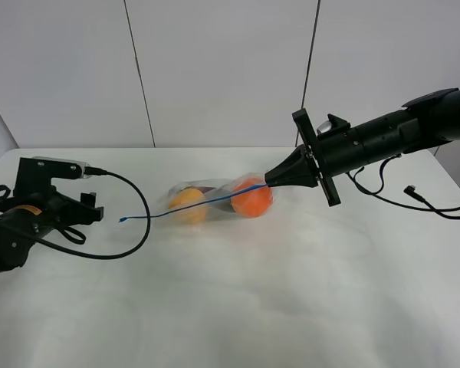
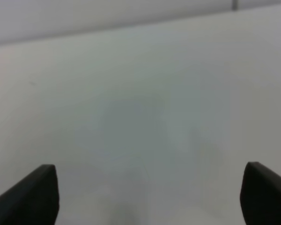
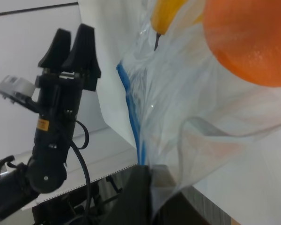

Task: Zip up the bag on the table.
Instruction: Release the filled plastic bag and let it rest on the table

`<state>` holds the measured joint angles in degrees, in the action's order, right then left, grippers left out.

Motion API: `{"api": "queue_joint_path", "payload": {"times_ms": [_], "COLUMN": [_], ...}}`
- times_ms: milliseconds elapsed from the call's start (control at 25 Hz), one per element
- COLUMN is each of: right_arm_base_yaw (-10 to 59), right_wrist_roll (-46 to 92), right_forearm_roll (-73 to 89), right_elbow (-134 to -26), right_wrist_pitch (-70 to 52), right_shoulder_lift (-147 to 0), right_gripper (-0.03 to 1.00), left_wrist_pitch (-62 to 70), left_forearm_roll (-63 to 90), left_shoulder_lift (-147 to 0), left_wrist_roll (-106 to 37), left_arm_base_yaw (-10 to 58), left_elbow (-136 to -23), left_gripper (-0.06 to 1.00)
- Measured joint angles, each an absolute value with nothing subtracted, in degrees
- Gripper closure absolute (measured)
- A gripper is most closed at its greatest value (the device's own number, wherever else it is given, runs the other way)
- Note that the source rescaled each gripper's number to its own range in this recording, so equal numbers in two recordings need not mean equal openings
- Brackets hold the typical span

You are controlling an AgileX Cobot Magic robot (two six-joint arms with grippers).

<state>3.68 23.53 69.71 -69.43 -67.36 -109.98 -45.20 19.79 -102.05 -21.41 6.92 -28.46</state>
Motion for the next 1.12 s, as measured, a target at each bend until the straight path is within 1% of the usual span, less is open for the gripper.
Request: {"api": "queue_joint_path", "payload": {"times_ms": [240,400,520,640,760,920,1120], "right_arm_base_yaw": [3.7,3.7,3.7,3.7,3.7,3.7,3.7], "right_wrist_roll": [23.5,23.5,23.5,23.5,23.5,23.6,23.6], "right_forearm_roll": [69.9,70.1,70.1,70.1,70.1,70.1,70.1], "right_elbow": [-69.4,-69.4,-69.4,-69.4,-69.4,-69.4,-69.4], "right_wrist_pitch": [-67.6,-67.7,-67.7,-67.7,-67.7,-67.7,-67.7], "right_shoulder_lift": [-110.0,-110.0,-110.0,-110.0,-110.0,-110.0,-110.0], "right_gripper": [0.97,0.97,0.97,0.97,0.97,0.97,0.97], "left_wrist_pitch": [-21.4,-1.8,13.4,31.5,45.2,54.5,60.1], "left_forearm_roll": [19.3,19.3,19.2,17.9,15.0,8.6,-4.2], "left_shoulder_lift": [-102.1,-102.1,-102.1,-102.2,-102.2,-102.2,-102.2], "left_wrist_roll": [-21.1,-21.0,-20.3,-17.8,-13.3,-6.7,-2.6], "left_arm_base_yaw": [2.9,0.8,0.4,0.3,0.3,0.3,0.3], "left_elbow": [-37.8,-45.9,-53.7,-61.6,-68.6,-75.7,-78.1], "left_gripper": [0.05,0.05,0.05,0.06,0.06,0.06,0.06]}}
